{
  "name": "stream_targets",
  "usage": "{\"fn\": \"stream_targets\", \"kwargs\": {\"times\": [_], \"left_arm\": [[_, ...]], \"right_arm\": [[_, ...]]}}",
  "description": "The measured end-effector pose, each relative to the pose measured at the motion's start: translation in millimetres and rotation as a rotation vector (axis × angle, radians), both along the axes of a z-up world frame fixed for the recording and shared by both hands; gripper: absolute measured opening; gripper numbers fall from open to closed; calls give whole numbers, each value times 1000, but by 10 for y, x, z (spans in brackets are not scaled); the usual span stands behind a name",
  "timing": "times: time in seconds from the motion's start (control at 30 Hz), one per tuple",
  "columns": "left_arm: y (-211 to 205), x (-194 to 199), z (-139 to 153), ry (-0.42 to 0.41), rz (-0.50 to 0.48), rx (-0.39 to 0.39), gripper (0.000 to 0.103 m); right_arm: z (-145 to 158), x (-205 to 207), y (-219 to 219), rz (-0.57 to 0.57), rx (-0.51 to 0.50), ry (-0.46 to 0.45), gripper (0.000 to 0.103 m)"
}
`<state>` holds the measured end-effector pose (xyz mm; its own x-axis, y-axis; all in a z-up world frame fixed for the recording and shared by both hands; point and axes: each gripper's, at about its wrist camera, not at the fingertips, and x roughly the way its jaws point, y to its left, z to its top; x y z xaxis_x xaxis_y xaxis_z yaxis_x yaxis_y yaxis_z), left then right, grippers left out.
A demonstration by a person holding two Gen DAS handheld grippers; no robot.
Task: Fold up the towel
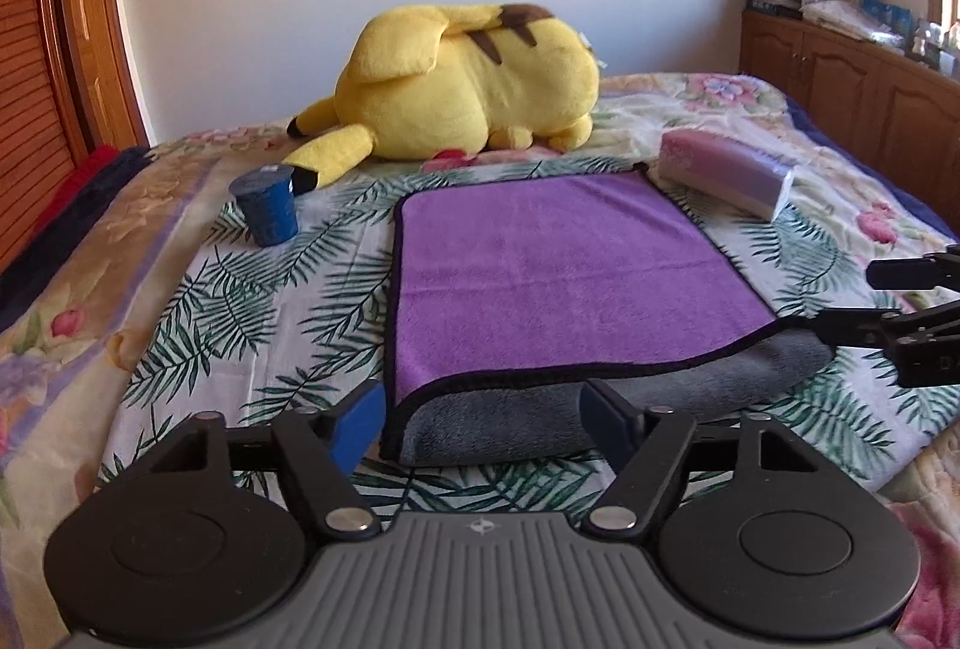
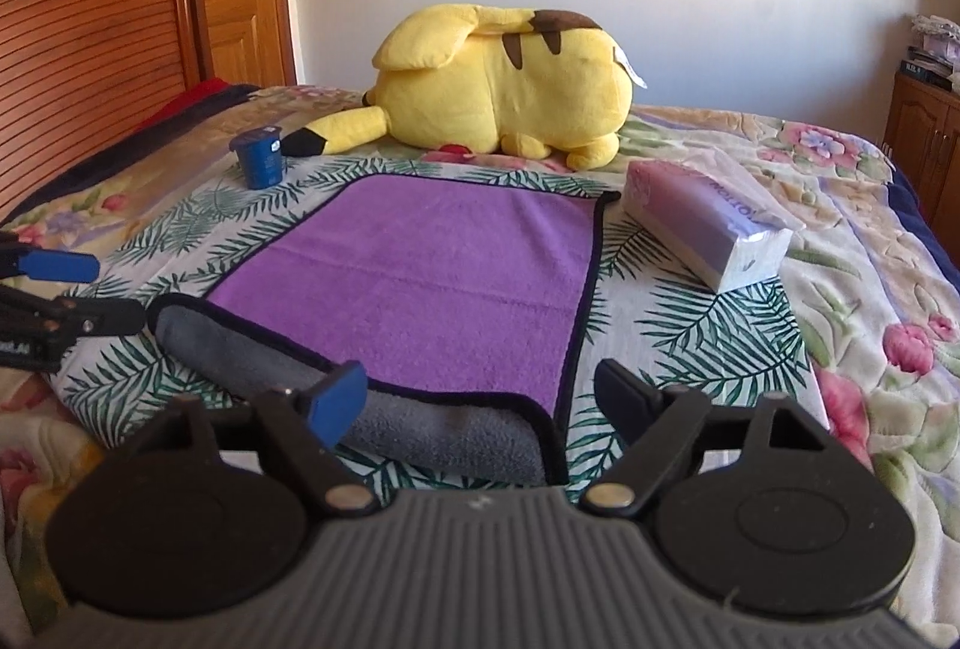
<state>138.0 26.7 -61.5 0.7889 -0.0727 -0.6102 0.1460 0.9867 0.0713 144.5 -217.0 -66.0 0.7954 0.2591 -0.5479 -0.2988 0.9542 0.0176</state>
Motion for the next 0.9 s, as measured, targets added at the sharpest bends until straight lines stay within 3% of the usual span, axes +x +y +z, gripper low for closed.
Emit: {"fn": "stream_targets", "kwargs": {"times": [0.27, 0.4, 0.77, 0.9], "left_arm": [[126, 203, -148, 34, 1, 16, 49], [175, 286, -203, 54, 2, 16, 41], [310, 427, -309, 97, 13, -42, 33], [369, 451, -370, 128, 31, -70, 25]], "right_arm": [[-90, 94, 1, 6, -3, 42, 77], [-129, 131, -13, 6, -3, 60, 75], [-225, 247, -27, 5, -7, 96, 73], [-260, 283, -46, 2, -4, 111, 72]]}}
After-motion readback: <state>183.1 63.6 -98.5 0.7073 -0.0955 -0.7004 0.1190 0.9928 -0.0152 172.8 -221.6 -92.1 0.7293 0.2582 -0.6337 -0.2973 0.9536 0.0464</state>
